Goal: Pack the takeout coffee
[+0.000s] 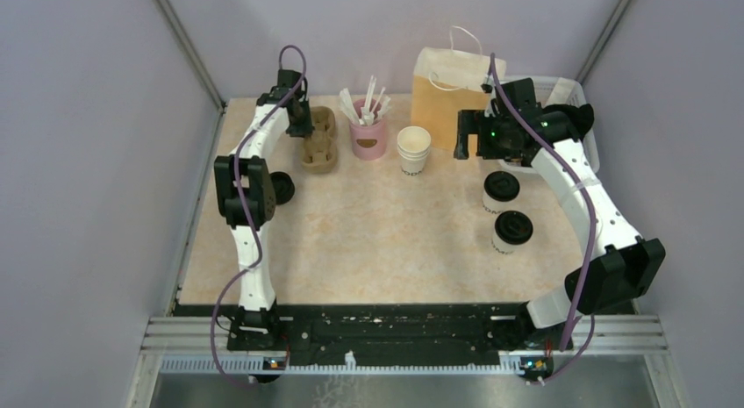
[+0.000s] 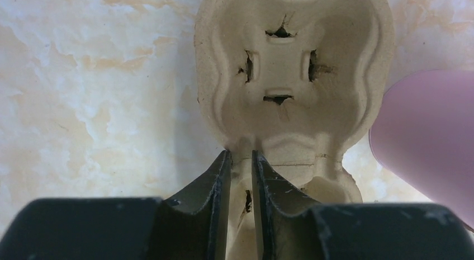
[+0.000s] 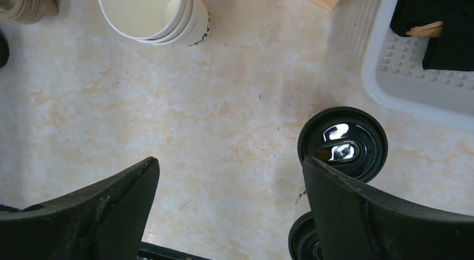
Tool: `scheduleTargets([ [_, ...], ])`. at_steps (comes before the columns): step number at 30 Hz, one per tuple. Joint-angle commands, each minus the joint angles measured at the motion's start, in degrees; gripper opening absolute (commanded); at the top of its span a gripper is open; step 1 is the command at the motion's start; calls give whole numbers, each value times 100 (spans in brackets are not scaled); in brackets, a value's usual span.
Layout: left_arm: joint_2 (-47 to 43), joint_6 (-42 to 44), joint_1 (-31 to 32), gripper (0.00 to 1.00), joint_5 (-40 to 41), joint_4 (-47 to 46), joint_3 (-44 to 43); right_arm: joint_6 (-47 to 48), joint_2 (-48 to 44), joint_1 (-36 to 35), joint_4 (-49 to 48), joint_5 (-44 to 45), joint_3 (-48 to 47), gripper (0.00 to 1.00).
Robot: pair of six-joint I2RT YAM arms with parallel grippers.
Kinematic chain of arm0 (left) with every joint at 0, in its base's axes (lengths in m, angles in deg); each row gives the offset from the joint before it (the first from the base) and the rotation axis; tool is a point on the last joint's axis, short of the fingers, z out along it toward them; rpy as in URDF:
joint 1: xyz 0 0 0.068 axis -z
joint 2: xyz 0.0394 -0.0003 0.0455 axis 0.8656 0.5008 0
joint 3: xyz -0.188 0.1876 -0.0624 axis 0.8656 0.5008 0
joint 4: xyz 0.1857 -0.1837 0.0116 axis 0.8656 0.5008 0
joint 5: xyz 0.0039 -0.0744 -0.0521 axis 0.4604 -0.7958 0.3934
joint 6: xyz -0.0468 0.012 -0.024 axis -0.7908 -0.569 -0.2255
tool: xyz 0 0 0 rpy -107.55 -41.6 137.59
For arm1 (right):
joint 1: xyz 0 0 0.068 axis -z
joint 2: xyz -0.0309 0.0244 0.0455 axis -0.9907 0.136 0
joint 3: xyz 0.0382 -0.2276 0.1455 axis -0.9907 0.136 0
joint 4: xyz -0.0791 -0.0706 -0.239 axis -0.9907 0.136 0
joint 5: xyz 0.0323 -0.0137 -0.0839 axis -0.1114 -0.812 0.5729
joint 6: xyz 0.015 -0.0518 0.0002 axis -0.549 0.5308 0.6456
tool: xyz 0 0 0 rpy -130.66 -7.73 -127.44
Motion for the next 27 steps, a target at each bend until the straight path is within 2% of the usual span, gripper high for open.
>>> scheduleTargets([
  [1, 138, 68, 13, 26, 27, -41, -241, 67, -66, 26, -197, -41, -73, 99],
  [9, 119, 86, 13, 17, 87, -35, -233, 48, -47, 24, -213, -124, -73, 98],
  [12, 132, 84, 13, 9, 95, 48, -344, 47, -51, 24, -214, -121, -89, 98],
  [17, -122, 18, 13, 8, 47, 186, -436, 48, -73, 24, -214, -110, -82, 98],
  [21, -280, -114, 13, 2, -42, 309, -450, 49, -72, 29, -238, -138, -74, 98],
  [27, -210, -674, -85, 1, -499, 645, -689, 30, -89, 23, -249, -174, -33, 98],
])
